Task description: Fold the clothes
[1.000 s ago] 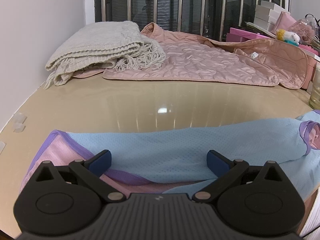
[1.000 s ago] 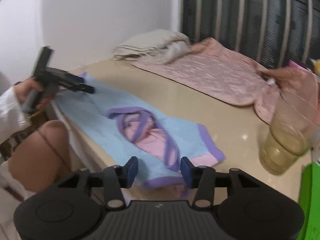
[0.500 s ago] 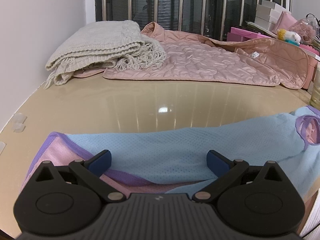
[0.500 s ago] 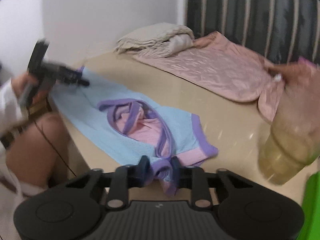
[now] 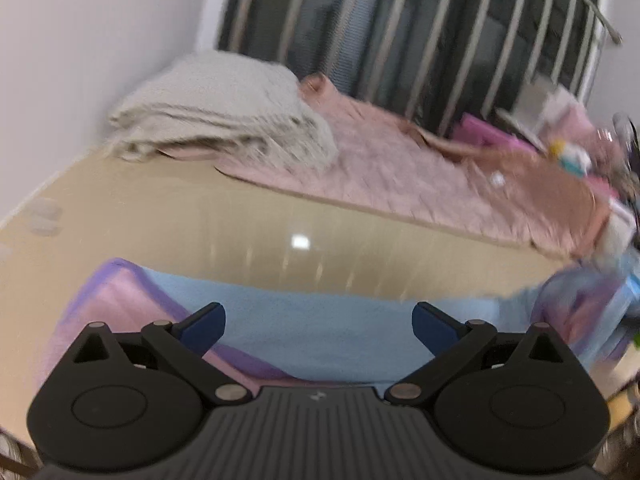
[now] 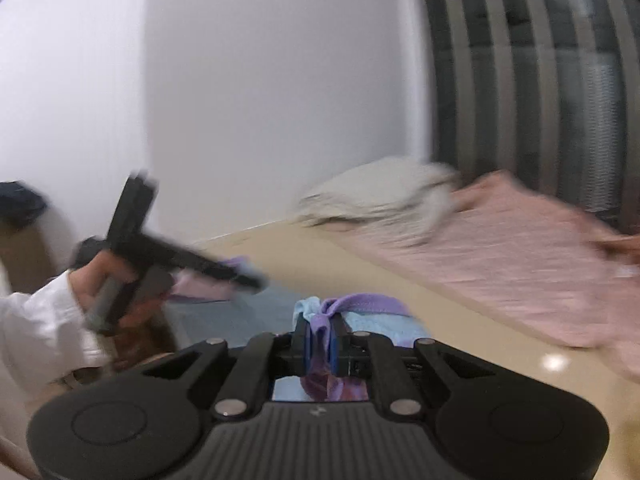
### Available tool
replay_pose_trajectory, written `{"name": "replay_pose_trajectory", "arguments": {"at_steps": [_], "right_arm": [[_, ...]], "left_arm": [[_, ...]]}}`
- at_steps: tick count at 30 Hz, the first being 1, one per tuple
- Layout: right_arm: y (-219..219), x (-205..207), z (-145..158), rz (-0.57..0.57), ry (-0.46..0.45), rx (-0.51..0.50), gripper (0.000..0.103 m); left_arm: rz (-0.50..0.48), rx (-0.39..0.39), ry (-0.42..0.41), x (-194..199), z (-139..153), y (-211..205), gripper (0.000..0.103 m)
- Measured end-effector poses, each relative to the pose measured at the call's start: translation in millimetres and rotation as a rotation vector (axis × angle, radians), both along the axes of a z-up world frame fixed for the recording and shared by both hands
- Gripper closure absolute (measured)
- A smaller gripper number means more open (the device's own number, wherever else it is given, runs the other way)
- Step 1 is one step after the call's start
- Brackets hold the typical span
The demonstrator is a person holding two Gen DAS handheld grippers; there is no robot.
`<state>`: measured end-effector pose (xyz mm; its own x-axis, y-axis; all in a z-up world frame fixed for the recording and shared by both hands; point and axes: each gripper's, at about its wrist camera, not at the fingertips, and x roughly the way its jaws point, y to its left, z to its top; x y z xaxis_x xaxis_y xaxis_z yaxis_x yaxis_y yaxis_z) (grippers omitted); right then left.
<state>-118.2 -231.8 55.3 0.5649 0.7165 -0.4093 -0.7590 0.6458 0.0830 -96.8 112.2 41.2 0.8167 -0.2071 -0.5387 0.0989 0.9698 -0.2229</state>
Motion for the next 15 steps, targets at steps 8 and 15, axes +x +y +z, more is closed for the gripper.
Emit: {"name": "replay_pose_trajectory", "arguments": {"at_steps": [8, 15], "right_arm": [[80, 20, -44, -0.064, 0.101, -0.082, 0.062], [2, -22, -11, -0.211, -0.025, 0.151, 0.056]], "left_arm": [[0.161, -0.035, -0.003, -42, -1, 34, 0.001], [0.229, -0.076, 0.006, -51, -9, 39, 0.001]]}}
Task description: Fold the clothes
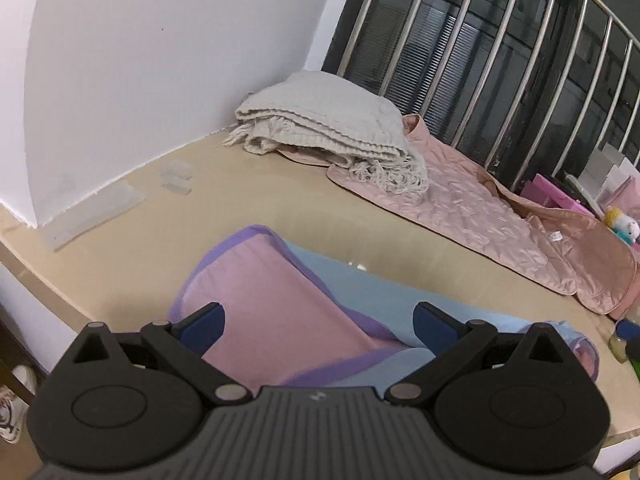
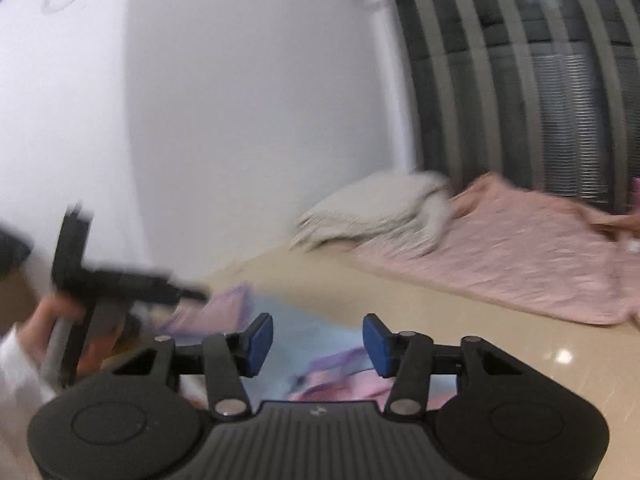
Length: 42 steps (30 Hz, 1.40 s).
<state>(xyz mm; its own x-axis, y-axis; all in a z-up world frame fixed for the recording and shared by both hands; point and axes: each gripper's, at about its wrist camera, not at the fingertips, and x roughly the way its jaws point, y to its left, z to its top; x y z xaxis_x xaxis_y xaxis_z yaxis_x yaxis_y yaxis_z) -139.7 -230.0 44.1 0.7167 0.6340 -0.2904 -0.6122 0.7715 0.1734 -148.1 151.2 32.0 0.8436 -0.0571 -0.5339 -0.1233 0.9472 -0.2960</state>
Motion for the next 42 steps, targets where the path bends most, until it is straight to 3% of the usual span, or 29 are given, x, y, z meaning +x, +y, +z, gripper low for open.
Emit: {"name": "replay_pose_trajectory", "arguments": {"at_steps": [3, 4, 7, 11, 13, 16, 19, 20, 21, 22, 23, 24, 26, 27, 28, 29, 33, 36, 42], "right_arm": [[-5, 21, -12, -0.144, 0.078, -0.048, 0.094], [1, 27, -19, -0.16, 0.103, -0.068, 0.095], [36, 36, -43, -0.117, 0.147, -0.153, 0.095], [76, 17, -50, -0.111, 0.039, -0.321, 0.092], [66, 15, -39, -0.104, 0.047, -0.307, 0.078], [30, 17, -11, -0.12, 0.04, -0.184, 0.063], [7, 40, -1, -0.209, 0.096, -0.172, 0.067], [6, 51, -6, -0.201, 0.152, -0.188, 0.073], [8, 62, -13, -0.188, 0.205, -0.209, 0.088], [15, 71, -23, -0.166, 0.256, -0.239, 0.089], [22, 74, -30, -0.155, 0.272, -0.272, 0.087], [29, 67, -28, -0.165, 0.233, -0.304, 0.087], [43, 56, -8, -0.194, 0.174, -0.348, 0.086], [48, 53, 4, -0.19, 0.14, -0.352, 0.071], [53, 54, 16, -0.154, 0.104, -0.332, 0.051], [64, 58, 23, -0.11, 0.081, -0.332, 0.047], [144, 97, 38, 0.123, 0.051, -0.41, 0.048], [220, 125, 31, 0.296, 0.107, -0.469, 0.058], [330, 159, 7, 0.477, 0.238, -0.562, 0.06]], "left_arm": [[-0.011, 0.024, -0.004, 2, -1, -9, 0.001], [-0.012, 0.036, -0.005, 2, -1, -12, 0.001], [0.008, 0.084, -0.011, -5, -3, -22, 0.001], [0.057, 0.145, -0.01, -14, -7, -22, 0.001], [0.126, 0.164, -0.011, -22, -9, -16, 0.001], [0.244, 0.161, 0.007, -26, -15, -5, 0.001], [0.289, 0.151, 0.012, -28, -21, 2, 0.001], [0.292, 0.153, 0.013, -28, -21, 2, 0.001], [0.294, 0.154, 0.014, -28, -22, 2, 0.001], [0.297, 0.16, 0.016, -29, -22, 2, 0.001], [0.302, 0.167, 0.016, -29, -21, 2, 0.001], [0.309, 0.177, 0.017, -30, -22, 2, 0.001], [0.325, 0.201, 0.027, -31, -23, 1, 0.001], [0.333, 0.211, 0.035, -31, -24, 1, 0.001], [0.334, 0.218, 0.042, -30, -26, 2, 0.001], [0.328, 0.224, 0.051, -27, -28, 2, 0.001], [0.316, 0.213, 0.078, -22, -32, 4, 0.007], [0.335, 0.179, 0.08, -25, -32, 9, 0.014], [0.354, 0.106, 0.083, -33, -30, 16, 0.033]]}}
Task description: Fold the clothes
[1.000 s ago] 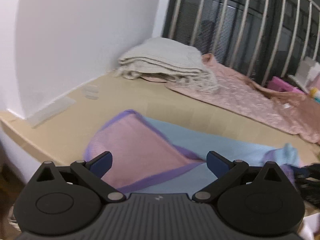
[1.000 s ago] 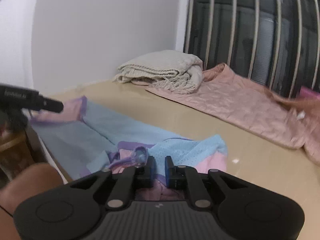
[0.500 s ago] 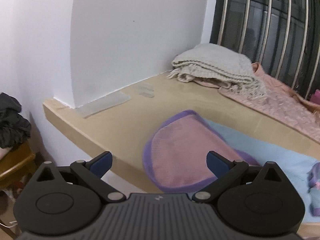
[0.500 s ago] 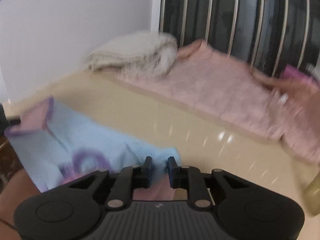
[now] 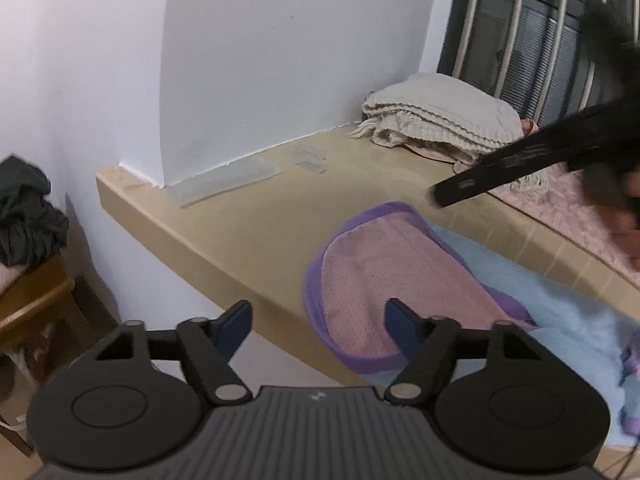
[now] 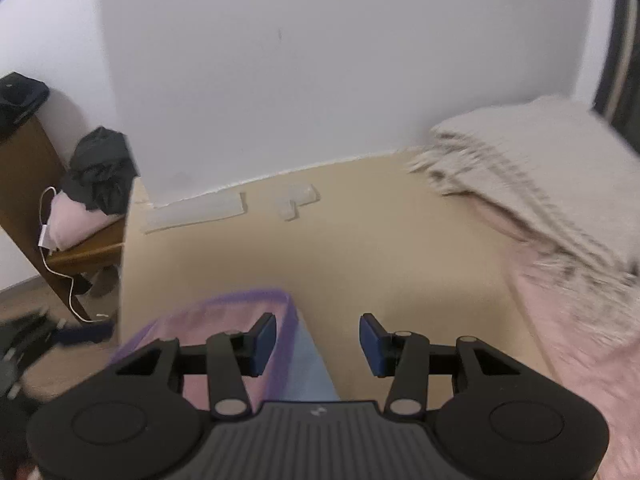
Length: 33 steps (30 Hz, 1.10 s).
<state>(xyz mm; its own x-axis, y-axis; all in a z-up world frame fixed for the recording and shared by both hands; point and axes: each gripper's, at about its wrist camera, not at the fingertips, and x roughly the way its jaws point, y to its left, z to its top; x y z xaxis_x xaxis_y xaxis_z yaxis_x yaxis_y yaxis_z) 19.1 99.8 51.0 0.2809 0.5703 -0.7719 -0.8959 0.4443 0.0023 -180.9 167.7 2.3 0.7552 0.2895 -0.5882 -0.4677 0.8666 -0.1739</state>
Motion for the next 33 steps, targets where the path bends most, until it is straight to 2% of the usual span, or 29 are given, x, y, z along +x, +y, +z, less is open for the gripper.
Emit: {"name": "replay_pose_trajectory", "arguments": {"at_steps": [2, 5, 6, 7, 8, 12, 14, 19, 24, 28, 32, 33], "right_arm": [[18, 6, -12, 0.018, 0.003, -0.045, 0.065], [20, 17, -25, 0.016, 0.048, -0.051, 0.075], [17, 17, -27, 0.016, 0.054, -0.035, 0.084], [15, 17, -30, 0.026, 0.054, -0.022, 0.095], [14, 13, -30, 0.035, 0.047, -0.02, 0.095], [5, -5, -26, 0.014, -0.017, -0.04, 0.098], [-4, -9, -18, -0.011, -0.038, -0.012, 0.099], [-42, -14, 11, -0.09, -0.062, 0.111, 0.099], [-84, -13, 33, -0.161, -0.109, 0.195, 0.099], [-123, 0, 50, -0.264, -0.165, 0.239, 0.099], [-176, 21, 68, -0.428, -0.226, 0.288, 0.099], [-191, 28, 73, -0.474, -0.234, 0.304, 0.099]], "left_arm": [[0.005, -0.037, -0.006, -2, -1, 4, 0.034], [0.013, -0.115, -0.021, -6, -3, 13, 0.035], [0.013, -0.146, -0.029, -7, -4, 16, 0.037], [0.006, -0.173, -0.04, -9, -4, 18, 0.049], [-0.006, -0.19, -0.046, -10, -3, 19, 0.059], [0.0, -0.165, -0.023, -12, 7, 15, 0.08], [-0.016, -0.166, -0.029, -17, 11, 16, 0.1], [-0.047, -0.117, -0.037, -17, 24, 7, 0.1], [-0.124, -0.047, -0.098, 13, 46, -8, 0.101], [-0.25, 0.003, -0.192, 73, 78, -17, 0.101], [-0.328, 0.201, -0.196, 156, 107, -54, 0.101], [-0.37, 0.227, -0.187, 176, 111, -64, 0.101]]}}
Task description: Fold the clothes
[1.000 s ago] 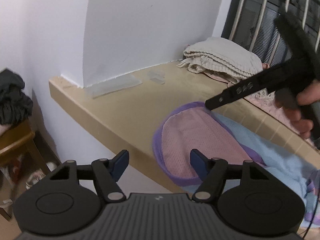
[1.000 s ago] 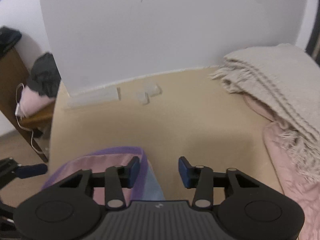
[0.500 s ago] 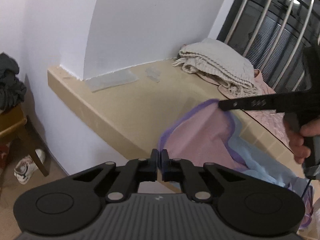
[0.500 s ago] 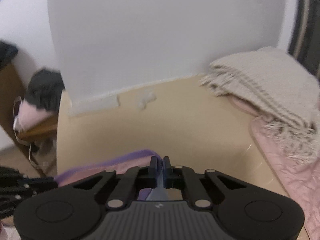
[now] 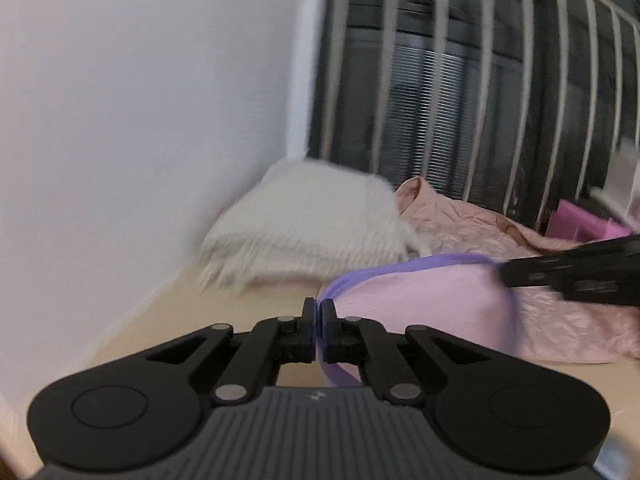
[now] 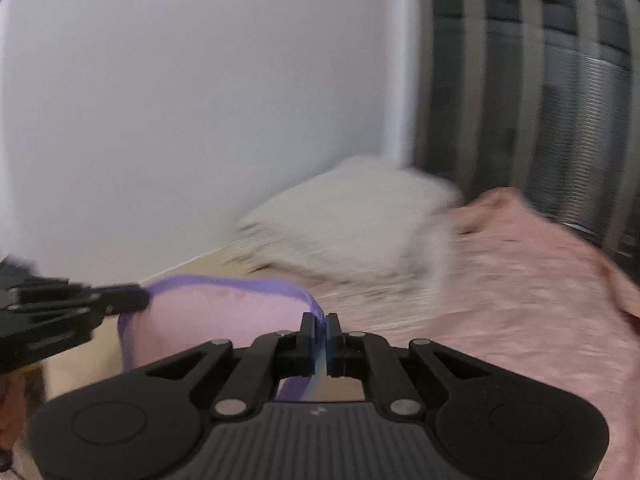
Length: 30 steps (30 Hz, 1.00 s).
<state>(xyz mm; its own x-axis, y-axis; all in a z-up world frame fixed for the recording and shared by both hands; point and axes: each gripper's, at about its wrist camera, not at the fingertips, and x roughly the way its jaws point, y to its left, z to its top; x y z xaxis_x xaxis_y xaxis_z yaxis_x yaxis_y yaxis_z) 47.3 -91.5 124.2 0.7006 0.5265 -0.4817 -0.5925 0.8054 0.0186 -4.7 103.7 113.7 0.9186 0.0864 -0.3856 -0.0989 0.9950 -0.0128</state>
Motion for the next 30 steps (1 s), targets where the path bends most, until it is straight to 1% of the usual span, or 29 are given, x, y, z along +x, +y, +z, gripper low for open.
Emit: {"name": "replay_pose_trajectory", "arguments": {"at_steps": [3, 4, 6, 7, 8, 10, 11, 12, 13, 14, 15, 16, 17, 18, 20, 21, 23, 24, 25, 26, 27, 28, 29, 30], "right_arm": [[-44, 24, 13, -0.142, -0.008, 0.037, 0.099], [-57, 34, 17, -0.196, -0.011, 0.036, 0.099], [-75, 58, 20, -0.318, -0.02, 0.002, 0.099], [-82, 76, 17, -0.382, -0.011, -0.022, 0.099], [-88, 95, 10, -0.434, 0.014, -0.044, 0.099], [-100, 132, -13, -0.512, 0.091, -0.094, 0.097], [-108, 142, -23, -0.557, 0.119, -0.104, 0.096], [-116, 147, -32, -0.592, 0.141, -0.11, 0.09], [-126, 141, -35, -0.598, 0.144, -0.101, 0.089], [-134, 127, -35, -0.583, 0.131, -0.082, 0.085], [-140, 108, -34, -0.552, 0.119, -0.069, 0.075], [-144, 85, -34, -0.5, 0.105, -0.062, 0.071], [-148, 61, -33, -0.447, 0.09, -0.055, 0.071], [-153, 37, -35, -0.379, 0.087, -0.045, 0.071], [-161, -8, -50, -0.204, 0.149, -0.008, 0.073], [-162, -25, -60, -0.141, 0.191, 0.024, 0.073], [-162, -51, -81, -0.067, 0.252, 0.078, 0.073], [-160, -58, -91, -0.07, 0.26, 0.084, 0.073], [-157, -64, -101, -0.073, 0.269, 0.089, 0.075], [-154, -70, -110, -0.084, 0.272, 0.088, 0.08], [-150, -74, -116, -0.107, 0.266, 0.074, 0.087], [-146, -80, -120, -0.122, 0.255, 0.053, 0.089], [-142, -87, -122, -0.12, 0.229, 0.017, 0.09], [-137, -98, -122, -0.122, 0.201, -0.025, 0.092]], "left_arm": [[-0.13, -0.011, 0.044, 61, 10, -26, 0.101], [-0.155, -0.02, 0.06, 79, 11, -36, 0.101], [-0.228, -0.056, 0.087, 115, 10, -57, 0.101], [-0.242, -0.068, 0.079, 130, 6, -67, 0.097], [-0.244, -0.076, 0.068, 144, 1, -75, 0.085], [-0.244, -0.065, 0.138, 164, -14, -91, 0.064], [-0.245, -0.062, 0.17, 164, -20, -94, 0.064], [-0.246, -0.062, 0.199, 159, -26, -96, 0.064], [-0.258, -0.065, 0.211, 150, -30, -96, 0.062], [-0.277, -0.057, 0.223, 135, -32, -96, 0.058], [-0.298, -0.047, 0.248, 113, -33, -95, 0.057], [-0.323, -0.053, 0.265, 92, -34, -93, 0.053], [-0.363, -0.069, 0.274, 70, -36, -91, 0.048], [-0.414, -0.091, 0.279, 44, -40, -91, 0.045], [-0.48, -0.122, 0.291, 7, -52, -93, 0.044], [-0.508, -0.136, 0.298, -10, -57, -93, 0.044], [-0.546, -0.173, 0.314, -32, -70, -98, 0.044], [-0.558, -0.191, 0.319, -39, -75, -102, 0.044], [-0.558, -0.203, 0.341, -40, -82, -107, 0.045], [-0.552, -0.212, 0.371, -39, -89, -113, 0.05], [-0.538, -0.212, 0.37, -41, -94, -115, 0.052], [-0.534, -0.201, 0.362, -44, -95, -117, 0.06], [-0.541, -0.202, 0.362, -51, -96, -117, 0.067], [-0.551, -0.212, 0.366, -58, -96, -115, 0.069]]}}
